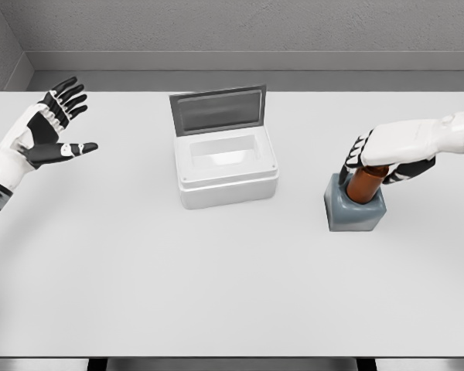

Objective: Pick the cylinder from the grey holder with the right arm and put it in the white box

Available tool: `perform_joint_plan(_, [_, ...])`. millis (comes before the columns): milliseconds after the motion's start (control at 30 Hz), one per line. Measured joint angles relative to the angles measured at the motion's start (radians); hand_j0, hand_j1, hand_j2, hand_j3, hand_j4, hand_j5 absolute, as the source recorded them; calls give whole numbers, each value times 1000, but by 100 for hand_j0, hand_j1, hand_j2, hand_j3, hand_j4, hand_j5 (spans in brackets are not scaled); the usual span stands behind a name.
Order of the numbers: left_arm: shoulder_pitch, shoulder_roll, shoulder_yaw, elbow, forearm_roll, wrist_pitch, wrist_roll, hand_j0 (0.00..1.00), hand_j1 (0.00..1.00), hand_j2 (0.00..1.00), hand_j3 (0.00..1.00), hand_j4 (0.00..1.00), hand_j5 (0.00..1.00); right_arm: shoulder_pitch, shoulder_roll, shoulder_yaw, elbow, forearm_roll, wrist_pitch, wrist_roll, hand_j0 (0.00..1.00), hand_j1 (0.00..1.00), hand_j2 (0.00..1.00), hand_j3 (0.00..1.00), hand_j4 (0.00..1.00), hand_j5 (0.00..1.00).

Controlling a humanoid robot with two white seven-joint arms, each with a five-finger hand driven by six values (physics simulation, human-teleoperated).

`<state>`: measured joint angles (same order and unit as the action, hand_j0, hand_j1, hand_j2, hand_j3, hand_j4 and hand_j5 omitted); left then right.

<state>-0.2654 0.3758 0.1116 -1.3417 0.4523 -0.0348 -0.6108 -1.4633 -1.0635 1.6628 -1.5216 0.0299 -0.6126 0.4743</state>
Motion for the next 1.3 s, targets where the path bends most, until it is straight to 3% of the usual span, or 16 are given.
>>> perform_joint_plan(233, [20, -13, 0, -15, 2, 0, 0, 100, 100, 100, 100, 100, 100, -2, 0, 3, 0, 0, 0, 0, 56, 56, 56, 56, 56, 56])
perform_joint_plan(467, [25, -85, -29, -34, -4, 6, 0, 100, 100, 100, 100, 100, 100, -3, -5, 1, 0, -1, 0, 3, 51, 51, 51, 51, 51, 51])
perform_joint_plan(733, [26, -93, -52, -34, -151, 95, 0, 100, 100, 100, 100, 100, 100, -14, -24, -32, -1, 1, 0, 22, 48, 48, 48, 48, 48, 48])
perform_joint_plan(900, [25, -100, -47, -36, -191, 117, 0, 100, 100, 100, 100, 100, 100, -15, -22, -59, -1, 2, 0, 38, 48, 48, 48, 48, 48, 48])
perform_joint_plan(1067, [23, -112, -46, -35, -199, 107, 0, 100, 100, 100, 100, 100, 100, -31, -4, -75, 0, 0, 0, 57, 48, 48, 48, 48, 48, 48])
perform_joint_plan(1300, [25, -113, -47, -35, -201, 55, 0, 100, 100, 100, 100, 100, 100, -66, 74, -80, 17, -1, 0, 78, 48, 48, 48, 48, 48, 48])
